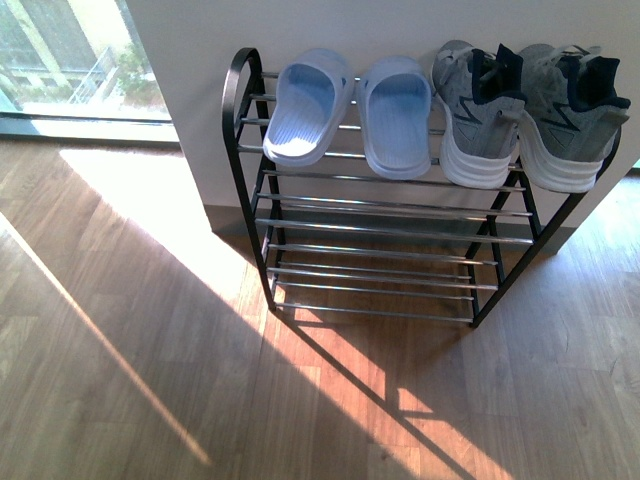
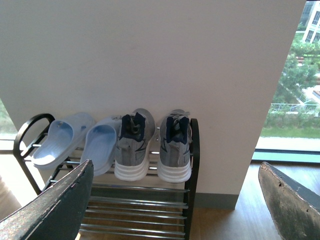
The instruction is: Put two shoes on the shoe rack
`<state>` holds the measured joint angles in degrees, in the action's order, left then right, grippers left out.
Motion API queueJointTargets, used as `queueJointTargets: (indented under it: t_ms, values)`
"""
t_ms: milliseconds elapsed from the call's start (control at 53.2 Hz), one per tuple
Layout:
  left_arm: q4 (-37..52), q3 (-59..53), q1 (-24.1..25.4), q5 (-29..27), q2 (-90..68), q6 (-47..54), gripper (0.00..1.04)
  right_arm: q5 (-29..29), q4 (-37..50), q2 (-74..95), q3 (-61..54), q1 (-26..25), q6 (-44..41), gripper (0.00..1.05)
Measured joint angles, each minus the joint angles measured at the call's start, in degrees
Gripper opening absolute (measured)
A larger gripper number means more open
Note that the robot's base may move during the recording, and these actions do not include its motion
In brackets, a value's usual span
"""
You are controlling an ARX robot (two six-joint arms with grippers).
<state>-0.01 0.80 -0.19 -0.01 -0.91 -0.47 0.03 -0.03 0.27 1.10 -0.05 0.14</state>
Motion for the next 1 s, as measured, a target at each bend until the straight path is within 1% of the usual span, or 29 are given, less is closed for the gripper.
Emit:
queueJointTargets:
  t_ms: [995]
  values:
    - [0.0,0.0,0.0,0.0,0.0,0.0,0.95,0.0,0.0,0.0,0.0,0.0,0.0,0.96]
